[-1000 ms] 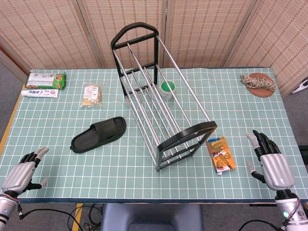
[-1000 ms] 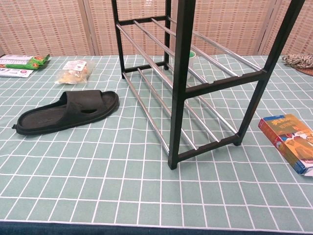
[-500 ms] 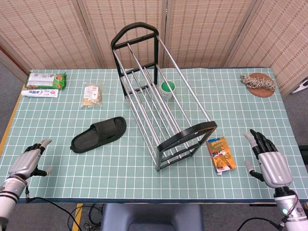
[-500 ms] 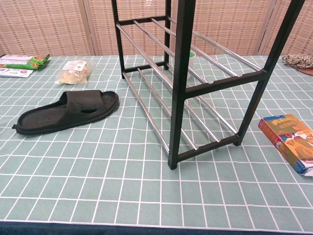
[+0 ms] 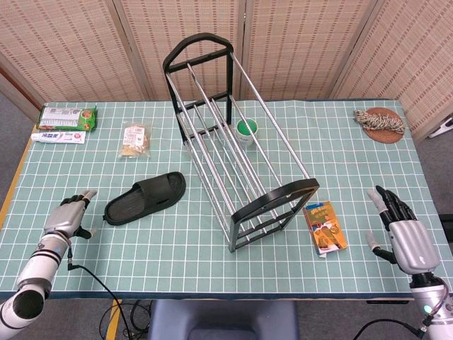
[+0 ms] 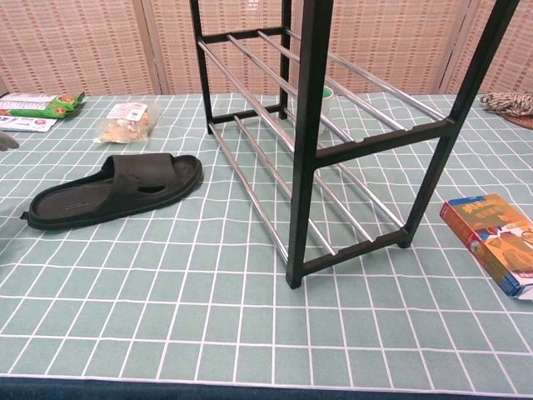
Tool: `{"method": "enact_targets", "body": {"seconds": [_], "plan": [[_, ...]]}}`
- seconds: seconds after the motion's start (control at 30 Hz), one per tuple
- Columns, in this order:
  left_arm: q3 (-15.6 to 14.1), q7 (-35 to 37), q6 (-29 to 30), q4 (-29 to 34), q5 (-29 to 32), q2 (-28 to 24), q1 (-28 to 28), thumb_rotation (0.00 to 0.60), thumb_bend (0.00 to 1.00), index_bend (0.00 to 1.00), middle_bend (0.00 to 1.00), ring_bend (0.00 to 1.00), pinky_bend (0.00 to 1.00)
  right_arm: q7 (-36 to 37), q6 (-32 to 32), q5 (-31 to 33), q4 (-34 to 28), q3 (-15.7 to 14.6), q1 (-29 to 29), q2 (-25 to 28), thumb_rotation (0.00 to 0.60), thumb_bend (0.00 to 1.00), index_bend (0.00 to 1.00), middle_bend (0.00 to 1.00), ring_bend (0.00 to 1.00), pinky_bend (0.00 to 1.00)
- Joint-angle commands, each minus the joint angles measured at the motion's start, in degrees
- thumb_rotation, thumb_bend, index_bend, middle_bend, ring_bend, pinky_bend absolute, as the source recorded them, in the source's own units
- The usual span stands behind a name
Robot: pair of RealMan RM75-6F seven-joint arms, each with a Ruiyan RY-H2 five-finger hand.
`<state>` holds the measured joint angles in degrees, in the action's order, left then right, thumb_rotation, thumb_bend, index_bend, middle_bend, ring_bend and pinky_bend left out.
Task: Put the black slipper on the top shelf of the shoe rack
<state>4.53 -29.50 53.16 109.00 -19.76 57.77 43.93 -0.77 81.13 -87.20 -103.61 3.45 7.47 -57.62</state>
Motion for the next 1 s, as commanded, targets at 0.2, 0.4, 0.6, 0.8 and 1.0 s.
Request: {"method": "enact_targets", "body": {"seconds": [0.2,0.4,0.6,0.8,1.0], "plan": [[-0.62,-4.34,-0.47,-4.89,8.5,4.95,5.63,0.6,0.33,0.0,0.0,0.0,0.01,3.8,-0.05,-0.33,1.5,0.16,0.22,0.58,0.6,0.41,0.0,0.0,0.0,0.12],[-1.07,-7.21,-0.23,-7.15,14.76,7.17,8.99,0.6,0.33,0.0,0.0,0.0,0.01,6.53,-0.28,-0.02,2.56,0.46,0.46,0.9,0.6,0.41,0.0,0.0,0.0,0.12],[-1.03,-9.53,-0.97,-8.27,20.44,8.54,11.92,0.6,0.33,0.0,0.0,0.0,0.01,8.78,0.03,-1.21,3.11,0.15,0.47,1.29,0.6,0.41,0.0,0.0,0.0,0.12],[-1.1,-12.36,-0.83,-8.41,26.12,9.37,14.9,0.6,0.33,0.0,0.0,0.0,0.01,9.63,0.79,-2.08,3.29,0.02,0.32,1.41,0.6,0.41,0.0,0.0,0.0,0.12],[0.02,-16.87,4.09,-7.05,34.28,11.18,19.41,0.6,0.32,0.0,0.0,0.0,0.01,12.53,1.01,-3.38,3.83,-0.37,0.45,1.73,0.6,0.41,0.0,0.0,0.0,0.12]]}}
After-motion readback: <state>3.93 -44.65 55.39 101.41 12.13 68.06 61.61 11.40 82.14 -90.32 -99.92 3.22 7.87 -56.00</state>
